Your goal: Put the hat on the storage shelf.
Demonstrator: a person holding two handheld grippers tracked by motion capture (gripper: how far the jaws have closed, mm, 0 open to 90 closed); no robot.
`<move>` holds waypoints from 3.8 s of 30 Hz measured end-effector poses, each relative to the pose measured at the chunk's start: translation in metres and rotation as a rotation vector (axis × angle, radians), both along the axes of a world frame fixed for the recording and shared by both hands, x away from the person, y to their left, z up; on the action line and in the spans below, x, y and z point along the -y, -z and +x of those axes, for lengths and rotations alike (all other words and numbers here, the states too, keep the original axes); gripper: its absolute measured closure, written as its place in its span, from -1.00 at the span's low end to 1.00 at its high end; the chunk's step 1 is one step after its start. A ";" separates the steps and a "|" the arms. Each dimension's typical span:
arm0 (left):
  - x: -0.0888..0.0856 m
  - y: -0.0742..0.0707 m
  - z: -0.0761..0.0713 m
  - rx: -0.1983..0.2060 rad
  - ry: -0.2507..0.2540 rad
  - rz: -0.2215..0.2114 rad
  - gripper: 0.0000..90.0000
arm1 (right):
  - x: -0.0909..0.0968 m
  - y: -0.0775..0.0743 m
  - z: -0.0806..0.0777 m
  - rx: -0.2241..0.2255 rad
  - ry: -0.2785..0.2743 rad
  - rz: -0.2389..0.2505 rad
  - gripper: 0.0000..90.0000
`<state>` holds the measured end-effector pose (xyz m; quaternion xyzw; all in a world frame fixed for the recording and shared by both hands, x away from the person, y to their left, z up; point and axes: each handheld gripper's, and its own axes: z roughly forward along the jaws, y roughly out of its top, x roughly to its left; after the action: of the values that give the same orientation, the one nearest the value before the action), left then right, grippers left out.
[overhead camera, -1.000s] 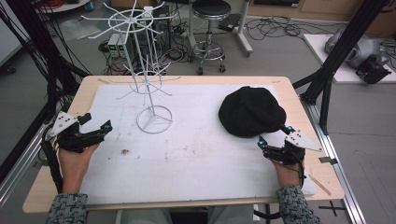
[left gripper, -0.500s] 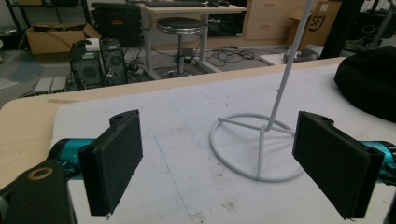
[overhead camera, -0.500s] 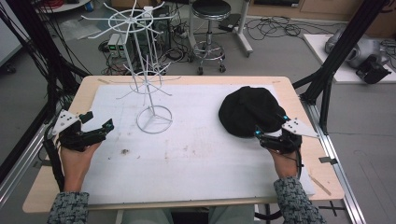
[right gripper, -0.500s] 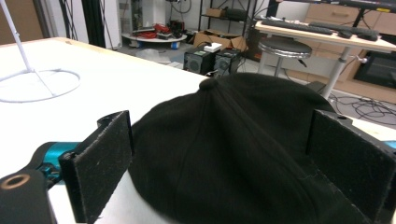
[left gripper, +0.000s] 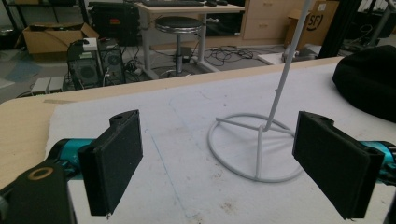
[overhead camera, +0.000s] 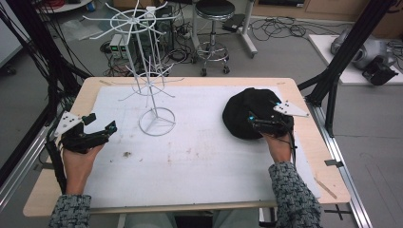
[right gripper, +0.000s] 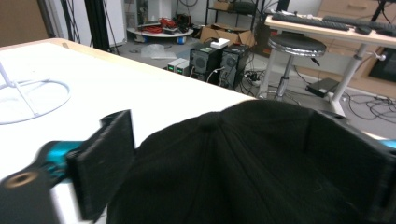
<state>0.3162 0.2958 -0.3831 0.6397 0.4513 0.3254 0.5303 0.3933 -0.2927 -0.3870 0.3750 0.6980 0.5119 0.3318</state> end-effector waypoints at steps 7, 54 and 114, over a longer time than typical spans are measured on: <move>0.000 0.000 0.000 -0.001 0.002 -0.001 -0.64 | -0.011 0.008 0.015 -0.031 -0.011 -0.057 -0.72; -0.016 -0.007 -0.017 0.027 -0.049 -0.018 -0.64 | -0.002 0.014 0.039 -0.116 -0.010 -0.051 0.88; -0.042 -0.011 -0.069 0.039 -0.179 0.078 -0.64 | -0.040 -0.161 0.075 0.279 -0.222 0.452 0.89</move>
<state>0.2469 0.3383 -0.3719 0.6106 0.4833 0.4010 0.4825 0.4681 -0.2528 -0.2256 0.2867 0.5508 0.7342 0.2746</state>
